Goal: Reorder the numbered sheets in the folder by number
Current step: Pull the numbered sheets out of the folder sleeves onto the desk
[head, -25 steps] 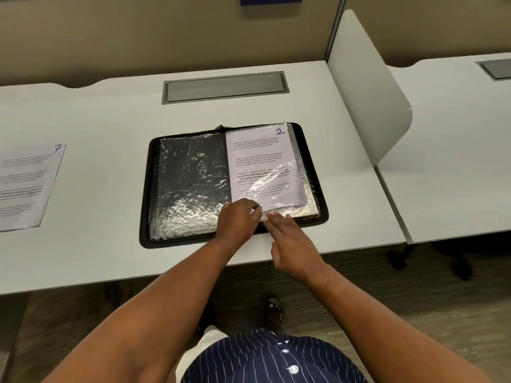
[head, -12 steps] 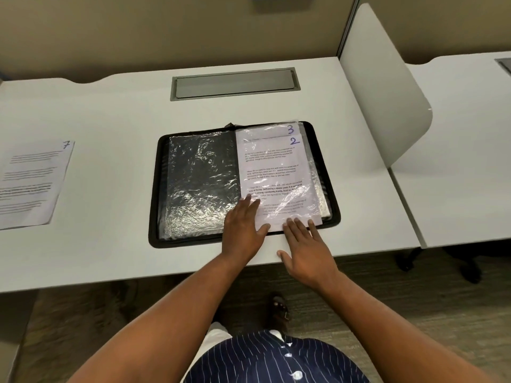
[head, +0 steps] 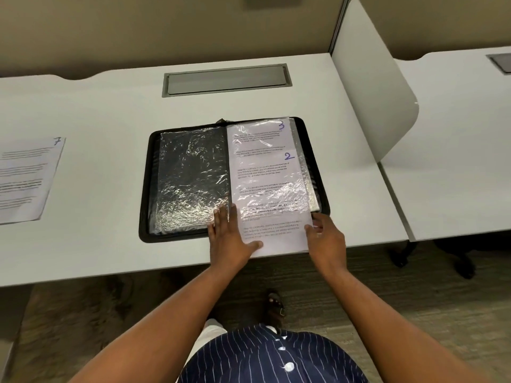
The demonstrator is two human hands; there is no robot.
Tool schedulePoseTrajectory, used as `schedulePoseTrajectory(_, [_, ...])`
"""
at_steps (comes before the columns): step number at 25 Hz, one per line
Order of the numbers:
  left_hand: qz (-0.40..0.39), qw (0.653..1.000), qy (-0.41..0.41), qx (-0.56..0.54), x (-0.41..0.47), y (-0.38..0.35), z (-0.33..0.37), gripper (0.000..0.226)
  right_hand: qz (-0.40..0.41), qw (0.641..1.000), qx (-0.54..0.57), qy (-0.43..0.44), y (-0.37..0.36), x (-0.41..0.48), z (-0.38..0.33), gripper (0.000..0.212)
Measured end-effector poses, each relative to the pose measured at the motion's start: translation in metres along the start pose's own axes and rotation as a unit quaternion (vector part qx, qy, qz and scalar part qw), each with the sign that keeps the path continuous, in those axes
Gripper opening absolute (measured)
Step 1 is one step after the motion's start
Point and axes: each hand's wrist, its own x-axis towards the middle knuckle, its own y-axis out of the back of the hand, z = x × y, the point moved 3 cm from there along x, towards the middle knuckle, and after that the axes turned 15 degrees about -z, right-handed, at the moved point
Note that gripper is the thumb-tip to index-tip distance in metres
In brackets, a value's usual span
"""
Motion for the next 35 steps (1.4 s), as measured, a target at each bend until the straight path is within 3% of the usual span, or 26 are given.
schedulePoseTrajectory(5, [0.01, 0.999, 0.003, -0.042, -0.022, -0.011, -0.008, 0.117, -0.022, 0.996, 0.065, -0.052, 0.013, 0.009, 0.014, 0.025])
schedulePoseTrajectory(10, [0.12, 0.974, 0.033, -0.192, -0.052, -0.012, -0.008, 0.06, -0.08, 0.983, 0.134, -0.101, 0.014, -0.001, 0.043, 0.017])
schedulePoseTrajectory(16, [0.106, 0.857, 0.164, -0.476, -0.073, -0.04, -0.028, 0.029, -0.187, 0.957, 0.174, -0.137, 0.021, -0.023, 0.057, 0.021])
schedulePoseTrajectory(19, [0.098, 0.81, 0.183, -0.549, -0.075, -0.047, -0.035, 0.014, -0.225, 0.948, 0.174, -0.141, 0.023, -0.027, 0.06, 0.02])
schedulePoseTrajectory(22, [0.08, 0.812, 0.18, -0.55, -0.082, -0.044, -0.038, 0.002, -0.16, 0.953, 0.236, -0.102, 0.021, -0.02, 0.046, 0.015])
schedulePoseTrajectory(25, [0.036, 0.821, 0.159, -0.547, -0.084, -0.042, -0.042, 0.005, -0.119, 0.965, 0.217, -0.089, 0.015, -0.011, 0.038, 0.011])
schedulePoseTrajectory(30, [0.032, 0.816, 0.129, -0.563, -0.064, -0.023, -0.036, 0.005, -0.147, 0.962, 0.211, -0.094, 0.019, -0.019, 0.041, 0.009])
schedulePoseTrajectory(35, [-0.028, 0.83, 0.12, -0.544, -0.071, -0.025, -0.041, 0.004, -0.205, 0.959, 0.164, -0.111, 0.029, -0.033, 0.054, 0.015])
